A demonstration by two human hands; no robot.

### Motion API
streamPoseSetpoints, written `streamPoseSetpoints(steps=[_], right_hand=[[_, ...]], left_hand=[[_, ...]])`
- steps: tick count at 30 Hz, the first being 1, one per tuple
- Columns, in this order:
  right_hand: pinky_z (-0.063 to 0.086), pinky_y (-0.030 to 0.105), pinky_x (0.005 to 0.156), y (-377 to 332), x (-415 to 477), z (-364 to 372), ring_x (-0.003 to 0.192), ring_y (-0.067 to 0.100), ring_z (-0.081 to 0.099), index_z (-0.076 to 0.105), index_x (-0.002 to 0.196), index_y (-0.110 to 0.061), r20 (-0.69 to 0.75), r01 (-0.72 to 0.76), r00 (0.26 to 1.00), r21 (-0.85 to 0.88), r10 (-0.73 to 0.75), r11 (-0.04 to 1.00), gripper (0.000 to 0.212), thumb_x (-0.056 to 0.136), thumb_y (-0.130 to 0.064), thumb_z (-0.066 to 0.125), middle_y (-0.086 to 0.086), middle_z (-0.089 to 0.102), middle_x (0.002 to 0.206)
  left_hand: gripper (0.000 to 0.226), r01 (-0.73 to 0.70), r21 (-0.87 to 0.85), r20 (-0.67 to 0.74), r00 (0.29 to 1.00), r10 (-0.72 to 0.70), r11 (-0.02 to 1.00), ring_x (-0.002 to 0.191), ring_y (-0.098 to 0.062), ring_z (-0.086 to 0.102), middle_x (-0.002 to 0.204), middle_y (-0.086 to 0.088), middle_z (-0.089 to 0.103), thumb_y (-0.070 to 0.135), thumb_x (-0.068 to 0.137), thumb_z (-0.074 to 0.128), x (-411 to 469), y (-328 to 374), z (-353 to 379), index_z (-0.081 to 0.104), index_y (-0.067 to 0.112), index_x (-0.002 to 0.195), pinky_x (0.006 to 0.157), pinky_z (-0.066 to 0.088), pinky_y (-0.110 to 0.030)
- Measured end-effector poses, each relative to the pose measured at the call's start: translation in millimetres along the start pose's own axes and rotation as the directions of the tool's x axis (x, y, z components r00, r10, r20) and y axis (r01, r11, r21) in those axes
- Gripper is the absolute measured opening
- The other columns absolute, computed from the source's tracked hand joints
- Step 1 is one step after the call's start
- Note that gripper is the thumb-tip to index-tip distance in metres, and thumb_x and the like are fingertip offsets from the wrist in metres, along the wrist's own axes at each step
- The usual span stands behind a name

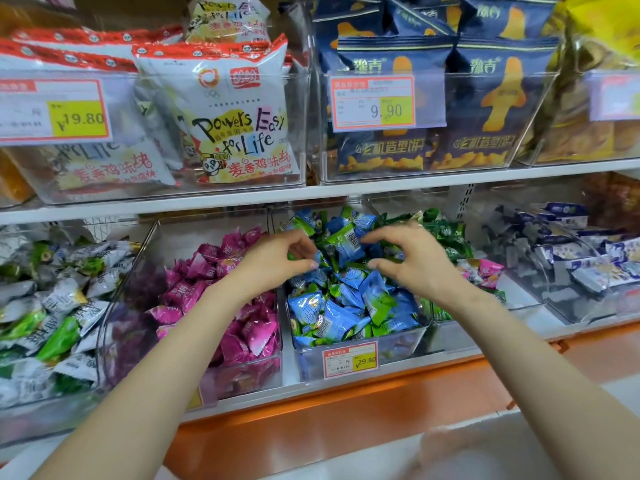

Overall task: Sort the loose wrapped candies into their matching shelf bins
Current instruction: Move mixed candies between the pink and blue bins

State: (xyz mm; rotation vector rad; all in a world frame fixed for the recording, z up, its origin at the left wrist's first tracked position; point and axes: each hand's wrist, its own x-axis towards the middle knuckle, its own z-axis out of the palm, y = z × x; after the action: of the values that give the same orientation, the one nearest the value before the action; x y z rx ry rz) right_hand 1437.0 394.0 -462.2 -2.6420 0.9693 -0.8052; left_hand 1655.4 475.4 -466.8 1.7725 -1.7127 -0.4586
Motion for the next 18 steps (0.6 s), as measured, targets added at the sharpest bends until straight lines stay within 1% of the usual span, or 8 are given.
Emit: streamPoseSetpoints(steps=[2,4,5,7,10,14,16,18], right_hand=[[0.038,0.036,0.095,-7,2,8,0.112,0.023,0.050,0.063,0.120,-0.027,0.135,0.112,0.985,-0.033,-0.106,0.993,0.044,0.077,-0.033,0.074,-0.003,0.064,0.119],[0.029,0.039,0.106,-12,1,16,0.120,0.018,0.045,0.057,0.126,-0.034,0.284,0.194,0.945,-0.095,-0.160,0.976,0.051,0.077,-0.046,0.070,-0.006,0.059,0.127],[0.020,0.040,0.112,-14,0,21,0.125,0.016,0.041,0.054,0.128,-0.037,0.353,0.217,0.922,-0.132,-0.159,0.967,0.055,0.077,-0.053,0.067,-0.009,0.054,0.132],[0.002,0.043,0.116,-16,-2,28,0.133,0.012,0.031,0.046,0.133,-0.042,0.459,0.257,0.877,-0.201,-0.141,0.945,0.063,0.076,-0.062,0.060,-0.012,0.045,0.140],[-0.002,0.049,0.116,-15,-5,34,0.135,0.013,0.026,0.042,0.134,-0.042,0.504,0.255,0.858,-0.246,-0.102,0.935,0.071,0.071,-0.068,0.060,-0.012,0.040,0.142],[0.009,0.047,0.115,-17,-8,38,0.124,0.017,0.035,0.046,0.123,-0.035,0.462,0.208,0.885,-0.282,-0.058,0.937,0.063,0.071,-0.065,0.063,-0.006,0.047,0.127],[0.012,0.044,0.114,-19,-7,38,0.120,0.019,0.036,0.048,0.118,-0.033,0.452,0.176,0.891,-0.272,-0.036,0.946,0.055,0.073,-0.059,0.066,-0.004,0.046,0.122],[0.012,0.043,0.114,-20,-5,37,0.119,0.020,0.036,0.049,0.118,-0.033,0.453,0.147,0.891,-0.253,-0.017,0.956,0.050,0.075,-0.055,0.066,-0.002,0.046,0.121]], left_hand=[[0.022,-0.011,0.167,0.104,0.995,-0.006,0.986,0.093,-0.006,0.058,0.097,0.011,0.063,0.027,0.081,0.071,-1,2,-2,0.060,0.023,0.100,0.077,0.043,-0.017],[0.031,-0.022,0.319,0.177,0.984,-0.036,0.947,0.095,-0.005,0.059,0.100,0.012,0.065,0.034,0.078,0.073,-1,5,0,0.060,0.023,0.104,0.082,0.044,-0.022],[0.034,-0.028,0.369,0.210,0.976,-0.054,0.929,0.094,-0.005,0.060,0.100,0.012,0.067,0.036,0.076,0.075,-1,5,2,0.061,0.023,0.105,0.082,0.044,-0.022],[0.037,-0.040,0.425,0.267,0.960,-0.083,0.904,0.091,-0.007,0.062,0.096,0.010,0.069,0.036,0.073,0.077,-1,4,6,0.062,0.021,0.104,0.075,0.041,-0.018],[0.027,-0.062,0.480,0.300,0.949,-0.097,0.875,0.086,-0.007,0.059,0.088,0.010,0.067,0.033,0.075,0.075,-1,5,9,0.064,0.021,0.097,0.065,0.026,-0.007],[0.017,-0.075,0.512,0.263,0.962,-0.073,0.856,0.085,-0.009,0.059,0.080,0.010,0.061,0.027,0.080,0.071,2,7,7,0.064,0.020,0.094,0.071,0.030,-0.019],[0.014,-0.015,0.459,0.160,0.985,-0.066,0.889,0.084,-0.010,0.058,0.080,0.010,0.059,0.023,0.082,0.069,3,7,-1,0.064,0.021,0.095,0.067,0.034,-0.018],[0.012,0.063,0.391,-0.010,0.998,-0.064,0.918,0.084,-0.012,0.059,0.082,0.010,0.058,0.022,0.084,0.066,7,7,-12,0.062,0.024,0.095,0.066,0.038,-0.020]])
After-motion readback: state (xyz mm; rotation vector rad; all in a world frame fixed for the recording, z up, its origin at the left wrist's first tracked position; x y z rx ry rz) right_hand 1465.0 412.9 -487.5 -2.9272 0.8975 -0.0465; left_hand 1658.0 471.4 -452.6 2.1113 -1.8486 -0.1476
